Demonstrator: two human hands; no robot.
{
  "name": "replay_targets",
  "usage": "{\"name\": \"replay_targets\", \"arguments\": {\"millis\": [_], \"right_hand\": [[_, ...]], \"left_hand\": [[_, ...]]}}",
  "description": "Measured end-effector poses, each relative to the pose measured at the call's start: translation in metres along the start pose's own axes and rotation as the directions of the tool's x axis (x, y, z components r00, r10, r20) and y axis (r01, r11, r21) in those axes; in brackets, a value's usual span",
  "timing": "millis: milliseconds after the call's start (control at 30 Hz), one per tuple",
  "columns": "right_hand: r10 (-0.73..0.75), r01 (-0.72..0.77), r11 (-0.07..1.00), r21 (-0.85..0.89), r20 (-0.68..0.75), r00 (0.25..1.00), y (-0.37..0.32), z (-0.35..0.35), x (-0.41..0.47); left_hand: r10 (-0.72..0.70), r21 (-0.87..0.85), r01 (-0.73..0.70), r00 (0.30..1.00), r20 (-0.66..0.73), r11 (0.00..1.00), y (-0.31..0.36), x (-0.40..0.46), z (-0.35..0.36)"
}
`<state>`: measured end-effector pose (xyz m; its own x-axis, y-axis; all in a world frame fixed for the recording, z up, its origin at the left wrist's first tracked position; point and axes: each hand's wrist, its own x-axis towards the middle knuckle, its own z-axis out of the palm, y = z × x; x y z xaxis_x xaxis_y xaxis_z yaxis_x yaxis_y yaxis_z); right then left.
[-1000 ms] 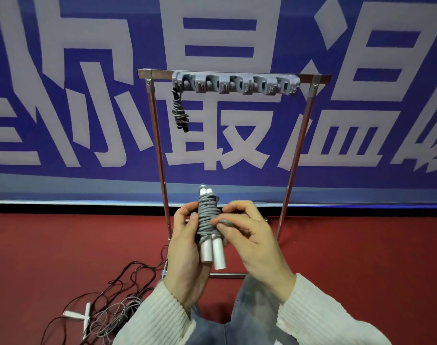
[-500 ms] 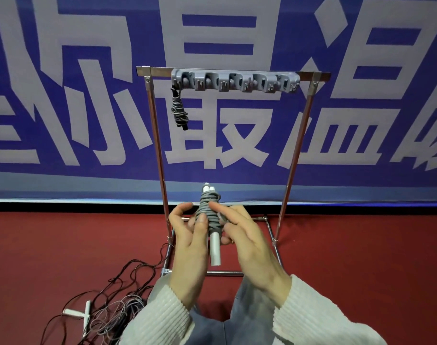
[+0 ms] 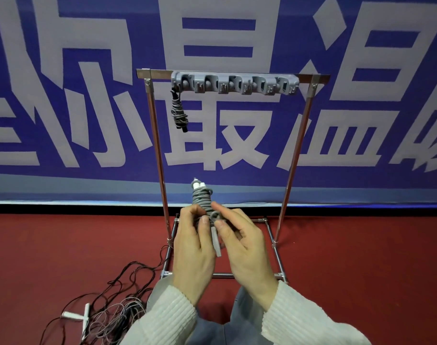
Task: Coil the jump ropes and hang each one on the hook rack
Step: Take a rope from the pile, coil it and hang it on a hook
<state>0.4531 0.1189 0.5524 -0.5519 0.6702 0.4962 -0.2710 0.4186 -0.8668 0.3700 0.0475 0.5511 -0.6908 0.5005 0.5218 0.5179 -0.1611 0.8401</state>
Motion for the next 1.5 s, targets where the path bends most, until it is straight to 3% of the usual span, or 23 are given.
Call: {"name": "replay_targets", "arguments": {"millis": [133,300,500,667,867,1000,1133,1267,1400,1500], "right_hand": [[0.062,-0.057,0.995,0.083,-0.065,0.996,0.001,0.004,0.002],[0.005,-0.004,1.0,0.009,-0.129,0.992,0.008,0.003,-0.003],[-0.251,0.218,0.942,-0.254,-0.106,0.962,0.016,-0.004,0.0],[-0.359,0.299,0.873,-0.385,-0.091,0.929,0.022,-0.011,0.003],[-0.512,0.398,0.672,-0.624,-0.004,0.859,0.022,-0.017,0.006],[-0.533,0.414,0.56,-0.718,0.07,0.843,0.022,-0.016,0.005],[-0.484,0.33,0.582,-0.743,0.009,0.875,0.02,-0.012,0.005],[-0.266,0.119,0.711,-0.693,-0.108,0.958,0.011,-0.009,0.007],[0.03,-0.13,0.884,-0.449,-0.224,0.974,0.006,-0.008,0.012],[0.184,-0.214,0.939,-0.268,-0.132,0.974,0.0,-0.011,0.013]], "left_hand": [[-0.099,-0.012,0.1,0.993,0.062,0.995,-0.002,0.0,-0.003],[-0.072,0.059,0.069,0.996,0.05,0.996,0.0,0.004,-0.005],[-0.078,0.087,0.075,0.996,0.034,0.993,-0.001,0.011,-0.006],[-0.098,0.065,0.091,0.988,0.117,0.994,0.0,0.011,-0.011],[-0.104,-0.002,0.106,0.979,0.174,0.994,0.007,0.011,-0.009],[-0.133,-0.033,0.142,0.971,0.196,0.989,0.002,0.01,-0.007],[-0.137,-0.001,0.14,0.972,0.193,0.99,0.0,0.009,-0.003],[0.012,0.071,-0.029,0.972,0.234,0.997,-0.006,0.008,-0.002],[0.14,0.127,-0.176,0.958,0.251,0.976,-0.012,0.012,-0.005],[0.126,0.127,-0.161,0.962,0.242,0.979,-0.011,0.014,-0.01]]}}
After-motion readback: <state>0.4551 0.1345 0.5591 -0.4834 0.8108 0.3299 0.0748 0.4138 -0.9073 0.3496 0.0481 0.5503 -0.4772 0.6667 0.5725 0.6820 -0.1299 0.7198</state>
